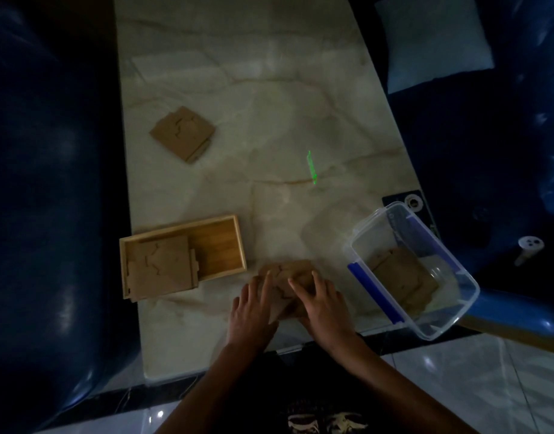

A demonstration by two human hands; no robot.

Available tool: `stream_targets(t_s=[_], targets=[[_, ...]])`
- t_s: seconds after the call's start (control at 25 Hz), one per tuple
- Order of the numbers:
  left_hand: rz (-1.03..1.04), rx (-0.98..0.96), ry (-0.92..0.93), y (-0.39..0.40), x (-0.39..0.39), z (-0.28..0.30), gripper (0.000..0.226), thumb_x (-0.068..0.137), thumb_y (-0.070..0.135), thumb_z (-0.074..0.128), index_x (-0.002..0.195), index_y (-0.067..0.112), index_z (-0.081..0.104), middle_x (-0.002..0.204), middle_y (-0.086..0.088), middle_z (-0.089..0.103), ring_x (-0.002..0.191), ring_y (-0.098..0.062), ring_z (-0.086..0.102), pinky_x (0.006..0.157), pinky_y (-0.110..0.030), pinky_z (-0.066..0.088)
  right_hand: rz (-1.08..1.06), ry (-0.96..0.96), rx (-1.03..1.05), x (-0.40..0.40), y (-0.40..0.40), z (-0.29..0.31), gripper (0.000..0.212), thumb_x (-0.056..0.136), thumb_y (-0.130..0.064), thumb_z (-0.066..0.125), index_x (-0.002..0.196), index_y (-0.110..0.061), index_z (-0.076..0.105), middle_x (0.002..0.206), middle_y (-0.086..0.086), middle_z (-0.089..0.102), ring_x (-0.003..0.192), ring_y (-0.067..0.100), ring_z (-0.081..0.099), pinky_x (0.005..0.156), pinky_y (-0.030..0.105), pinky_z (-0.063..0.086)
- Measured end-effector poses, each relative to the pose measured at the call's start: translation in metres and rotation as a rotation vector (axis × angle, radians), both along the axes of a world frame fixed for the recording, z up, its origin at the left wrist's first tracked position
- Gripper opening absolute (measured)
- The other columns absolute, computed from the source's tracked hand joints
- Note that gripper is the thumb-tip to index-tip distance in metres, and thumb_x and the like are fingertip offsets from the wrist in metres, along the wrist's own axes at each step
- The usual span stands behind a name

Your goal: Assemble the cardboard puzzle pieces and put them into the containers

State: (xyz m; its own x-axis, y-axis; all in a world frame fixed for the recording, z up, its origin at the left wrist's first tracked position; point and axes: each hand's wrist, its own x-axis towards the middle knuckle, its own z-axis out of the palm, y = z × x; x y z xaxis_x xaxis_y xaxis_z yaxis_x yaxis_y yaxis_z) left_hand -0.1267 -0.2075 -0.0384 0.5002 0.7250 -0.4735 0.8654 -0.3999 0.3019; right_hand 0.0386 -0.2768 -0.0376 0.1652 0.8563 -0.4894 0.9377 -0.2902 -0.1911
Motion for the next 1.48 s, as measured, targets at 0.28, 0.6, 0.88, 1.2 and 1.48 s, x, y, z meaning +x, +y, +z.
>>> stream_targets(t_s=[0.28,0.6,0.88,1.2,1.48], targets=[[-0.013,0.004,0.054,-0.003,0.005,-0.003,0.106,0.08,0.045,0.069,0.153,0.023,-0.005,0.152,-0.018,0.03,0.136,-0.033,0.036,0.104,-0.042,0.042,0.025,-0.015,-0.008,0.002,0.006,-0.006,0.097,0.068,-0.032,0.084,0.148,-0.042,0.031,0.147,0.027,0.04,0.119,0.042,0.051,0.085,0.048,0.051],[-0.03,0.021,0.097,-0.007,0.008,-0.004,0.094,0.079,0.046,0.071,0.151,0.017,0.018,0.141,-0.021,0.045,0.124,-0.034,0.049,0.094,-0.042,0.049,0.064,-0.033,-0.01,0.003,0.003,-0.011,0.091,0.067,-0.02,0.082,0.144,-0.042,0.038,0.139,0.026,0.049,0.112,0.041,0.054,0.078,0.049,0.052],[-0.056,0.005,0.066,0.004,0.014,0.009,0.086,0.085,0.057,0.059,0.15,0.026,0.013,0.154,-0.013,0.016,0.141,-0.033,0.024,0.106,-0.045,0.038,0.07,-0.004,-0.054,0.004,0.014,-0.004,0.072,0.087,-0.037,0.067,0.149,-0.042,0.03,0.163,0.024,0.0,0.142,0.048,0.021,0.105,0.058,0.036],[-0.212,0.008,0.029,0.013,0.019,0.007,0.076,0.087,0.026,0.065,0.152,0.018,0.025,0.163,-0.007,0.016,0.15,-0.027,0.016,0.112,-0.047,0.036,0.171,0.01,0.039,0.002,0.027,-0.014,0.048,0.084,-0.03,0.067,0.131,-0.019,0.06,0.159,0.017,0.028,0.145,0.041,0.026,0.104,0.063,0.04],[-0.297,-0.026,0.141,-0.001,0.014,-0.003,0.082,0.092,0.019,0.052,0.154,0.009,0.0,0.16,-0.011,-0.02,0.15,-0.032,-0.01,0.12,-0.047,0.008,0.224,-0.024,0.05,0.0,0.003,-0.03,0.063,0.086,-0.024,0.053,0.147,-0.011,0.041,0.158,0.022,0.029,0.147,0.04,0.02,0.116,0.061,0.015]])
